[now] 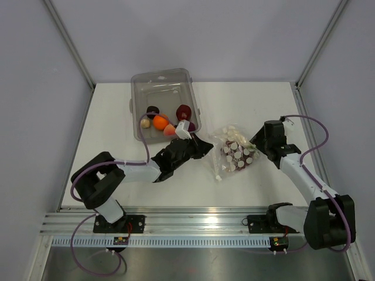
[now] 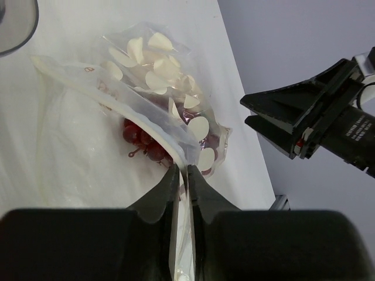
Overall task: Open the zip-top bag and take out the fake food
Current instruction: Adjust the zipper food storage bag at the center of the board.
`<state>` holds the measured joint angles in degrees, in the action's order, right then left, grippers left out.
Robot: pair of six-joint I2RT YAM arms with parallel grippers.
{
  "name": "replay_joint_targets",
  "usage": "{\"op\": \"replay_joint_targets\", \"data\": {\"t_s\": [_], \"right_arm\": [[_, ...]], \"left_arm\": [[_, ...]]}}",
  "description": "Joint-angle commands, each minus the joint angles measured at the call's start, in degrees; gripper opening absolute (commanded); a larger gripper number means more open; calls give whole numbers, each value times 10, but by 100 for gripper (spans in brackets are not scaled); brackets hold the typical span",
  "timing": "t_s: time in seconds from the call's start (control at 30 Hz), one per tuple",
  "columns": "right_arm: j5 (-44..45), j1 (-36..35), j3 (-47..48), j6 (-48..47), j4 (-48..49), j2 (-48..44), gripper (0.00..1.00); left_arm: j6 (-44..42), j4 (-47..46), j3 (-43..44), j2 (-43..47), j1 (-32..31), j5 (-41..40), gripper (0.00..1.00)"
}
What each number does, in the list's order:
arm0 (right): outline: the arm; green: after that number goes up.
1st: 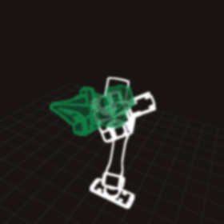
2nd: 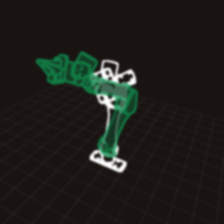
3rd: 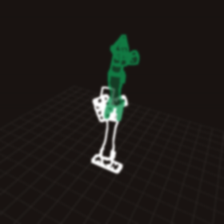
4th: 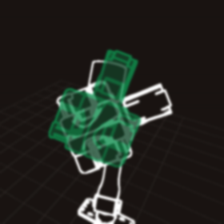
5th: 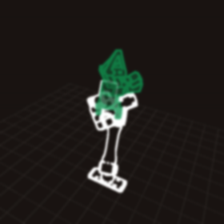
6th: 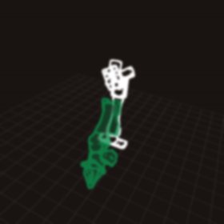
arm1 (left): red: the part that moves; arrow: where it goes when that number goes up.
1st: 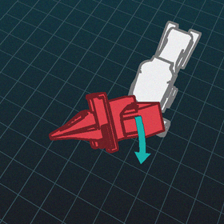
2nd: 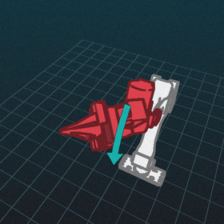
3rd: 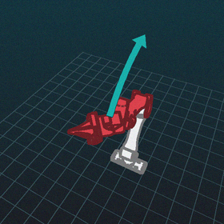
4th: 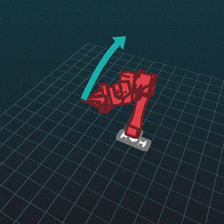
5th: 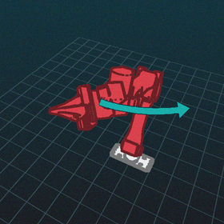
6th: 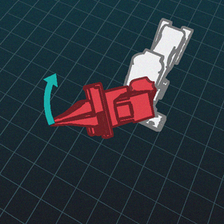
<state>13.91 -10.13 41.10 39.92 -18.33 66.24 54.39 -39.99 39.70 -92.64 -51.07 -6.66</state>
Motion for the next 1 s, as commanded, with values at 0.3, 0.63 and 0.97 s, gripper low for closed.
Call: {"op": "replay_joint_targets", "data": {"t_s": [0.3,0.63,0.97], "right_arm": [[-27,12,-12,82,-50,-30,66],[-36,12,-30,122,-45,-32,67],[-89,43,-36,140,5,45,59]], "left_arm": [[-19,-39,-8,28,-2,-16,0],[-17,-45,-10,29,-2,-18,0],[-18,-53,-19,38,-2,-19,0]]}}
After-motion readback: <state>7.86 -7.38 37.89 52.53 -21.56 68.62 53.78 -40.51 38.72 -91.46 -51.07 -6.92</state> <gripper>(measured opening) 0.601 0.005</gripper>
